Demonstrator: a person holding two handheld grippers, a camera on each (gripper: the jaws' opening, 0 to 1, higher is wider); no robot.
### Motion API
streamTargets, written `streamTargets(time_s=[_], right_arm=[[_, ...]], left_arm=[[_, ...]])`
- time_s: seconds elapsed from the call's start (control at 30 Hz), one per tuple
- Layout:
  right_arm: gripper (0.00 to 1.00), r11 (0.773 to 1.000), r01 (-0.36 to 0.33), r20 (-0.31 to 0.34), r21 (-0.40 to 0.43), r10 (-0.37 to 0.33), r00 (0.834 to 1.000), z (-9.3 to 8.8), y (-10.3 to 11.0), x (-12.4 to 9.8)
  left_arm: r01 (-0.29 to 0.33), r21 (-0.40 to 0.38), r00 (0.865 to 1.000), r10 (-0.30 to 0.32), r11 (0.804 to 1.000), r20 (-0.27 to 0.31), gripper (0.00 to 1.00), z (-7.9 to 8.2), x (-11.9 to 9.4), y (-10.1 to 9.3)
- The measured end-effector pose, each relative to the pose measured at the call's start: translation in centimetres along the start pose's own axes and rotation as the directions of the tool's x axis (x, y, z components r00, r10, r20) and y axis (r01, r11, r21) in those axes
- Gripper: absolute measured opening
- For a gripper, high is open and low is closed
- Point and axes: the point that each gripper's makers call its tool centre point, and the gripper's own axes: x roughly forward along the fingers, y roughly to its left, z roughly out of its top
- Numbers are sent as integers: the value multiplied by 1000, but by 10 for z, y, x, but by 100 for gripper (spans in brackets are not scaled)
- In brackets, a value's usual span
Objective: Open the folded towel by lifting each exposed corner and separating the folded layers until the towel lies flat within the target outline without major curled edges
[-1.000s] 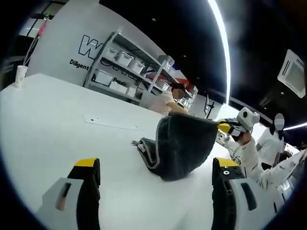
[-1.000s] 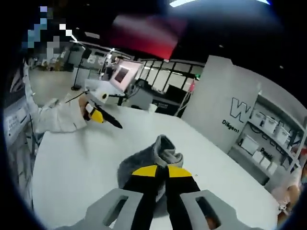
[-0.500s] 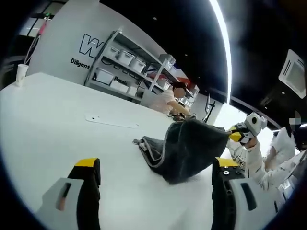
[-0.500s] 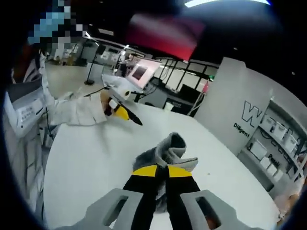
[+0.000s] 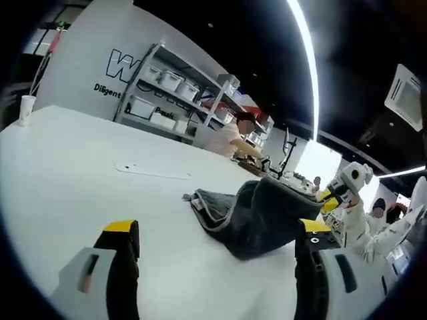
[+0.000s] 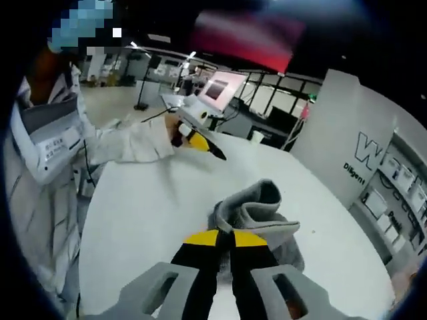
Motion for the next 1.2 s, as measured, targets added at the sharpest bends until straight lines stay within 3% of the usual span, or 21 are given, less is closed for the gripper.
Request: streamTargets(time_s=[0.27,0.47,0.67,1.2], right_arm=[[0,999,-38,-54,12,38,998,-15,20,1],[0,996,-90,-84,3,90,992,-25,41,4],[0,991,-137,-115,5,137,984,-38,55,5],[0,968,-252,-169,13,251,953,-59,88,13]], left_arm=[[14,57,999,-12,998,-41,97,-8,-1,-5],[41,135,993,-25,990,-116,98,-23,-1,-12],[67,161,985,-39,985,-170,98,-35,0,-16],[73,167,982,-41,983,-187,98,-34,-3,-13]])
